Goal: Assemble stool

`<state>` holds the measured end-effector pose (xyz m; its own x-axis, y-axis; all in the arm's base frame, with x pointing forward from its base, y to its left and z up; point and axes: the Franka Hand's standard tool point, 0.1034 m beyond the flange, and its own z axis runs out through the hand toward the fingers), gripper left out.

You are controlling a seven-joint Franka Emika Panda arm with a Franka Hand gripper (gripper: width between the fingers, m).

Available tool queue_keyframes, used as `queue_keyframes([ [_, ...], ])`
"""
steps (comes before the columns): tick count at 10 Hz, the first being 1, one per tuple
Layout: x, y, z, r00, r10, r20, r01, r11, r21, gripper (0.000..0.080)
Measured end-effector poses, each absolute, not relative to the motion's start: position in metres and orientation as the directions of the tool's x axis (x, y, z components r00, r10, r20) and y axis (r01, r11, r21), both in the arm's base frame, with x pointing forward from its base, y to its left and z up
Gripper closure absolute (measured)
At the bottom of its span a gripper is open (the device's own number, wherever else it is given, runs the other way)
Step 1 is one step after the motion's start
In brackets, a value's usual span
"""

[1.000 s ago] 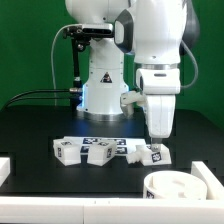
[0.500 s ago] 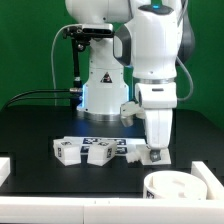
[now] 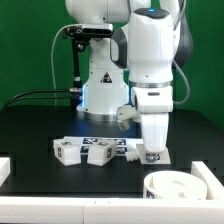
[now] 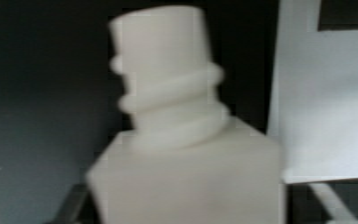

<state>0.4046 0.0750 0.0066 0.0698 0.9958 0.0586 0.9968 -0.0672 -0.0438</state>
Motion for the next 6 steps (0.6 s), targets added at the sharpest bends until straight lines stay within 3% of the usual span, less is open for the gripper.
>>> queue_keyframes([
  [2, 0.406, 0.076, 0.008, 0.141, 0.988, 0.056, 0.989, -0.138, -0.046, 0.0471],
  [4, 0.412, 0.084, 0.017, 0.346, 0.937, 0.055, 0.938, -0.344, -0.033, 0.0471],
  [6, 0.417, 0.094, 0.020, 0.661, 0.748, 0.058, 0.750, -0.658, -0.067, 0.0471],
])
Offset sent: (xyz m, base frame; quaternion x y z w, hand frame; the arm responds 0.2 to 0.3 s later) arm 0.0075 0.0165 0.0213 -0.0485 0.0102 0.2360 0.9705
